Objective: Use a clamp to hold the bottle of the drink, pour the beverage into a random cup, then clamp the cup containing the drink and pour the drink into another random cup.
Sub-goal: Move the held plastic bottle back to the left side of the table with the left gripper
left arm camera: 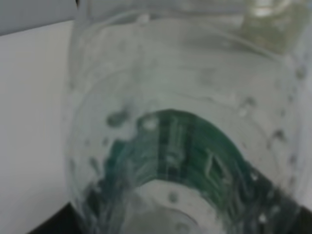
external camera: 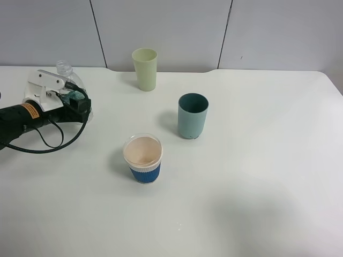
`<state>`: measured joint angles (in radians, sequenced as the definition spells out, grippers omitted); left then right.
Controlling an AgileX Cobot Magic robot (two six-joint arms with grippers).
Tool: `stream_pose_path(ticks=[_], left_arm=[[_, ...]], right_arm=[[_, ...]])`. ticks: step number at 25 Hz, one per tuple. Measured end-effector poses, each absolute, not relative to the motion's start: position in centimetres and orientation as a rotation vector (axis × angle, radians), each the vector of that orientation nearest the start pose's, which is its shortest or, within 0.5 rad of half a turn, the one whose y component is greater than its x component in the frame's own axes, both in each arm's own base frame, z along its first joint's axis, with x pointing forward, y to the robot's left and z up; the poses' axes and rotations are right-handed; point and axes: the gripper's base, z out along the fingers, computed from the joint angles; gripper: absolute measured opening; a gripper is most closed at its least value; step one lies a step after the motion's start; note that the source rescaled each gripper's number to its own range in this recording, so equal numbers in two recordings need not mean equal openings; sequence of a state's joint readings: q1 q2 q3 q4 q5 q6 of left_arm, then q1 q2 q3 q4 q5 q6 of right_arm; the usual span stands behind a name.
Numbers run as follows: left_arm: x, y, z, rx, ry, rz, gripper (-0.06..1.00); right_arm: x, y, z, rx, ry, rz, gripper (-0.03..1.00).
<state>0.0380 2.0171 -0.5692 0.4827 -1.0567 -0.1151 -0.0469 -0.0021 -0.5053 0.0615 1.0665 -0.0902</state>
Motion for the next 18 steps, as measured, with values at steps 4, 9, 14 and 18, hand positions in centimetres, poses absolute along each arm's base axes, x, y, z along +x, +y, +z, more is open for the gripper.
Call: stream_pose_path(ticks=[4, 9, 14, 18], left_arm=[[30.98, -2.48, 9.13, 0.366, 1.871, -0.281, 0.42], [30.98, -2.46, 9.13, 0.364, 1.871, -0.28, 0.57], [31.0, -2.43, 9.13, 0.358, 1.871, -0.278, 0.58], [30.67, -2.35, 9.9, 0.34, 1.858, -0.272, 0.64]], right_arm=[[-0.59, 0.52, 27.84, -0.048, 2.041, -0.012, 1.0], [-0.59, 0.52, 27.84, -0.048, 2.041, -0.012, 1.0], [-0.59, 0.52, 27.84, -0.047, 2.041, -0.012, 1.0], [-0.59, 0.52, 27.84, -0.047, 2.041, -0.012, 1.0]])
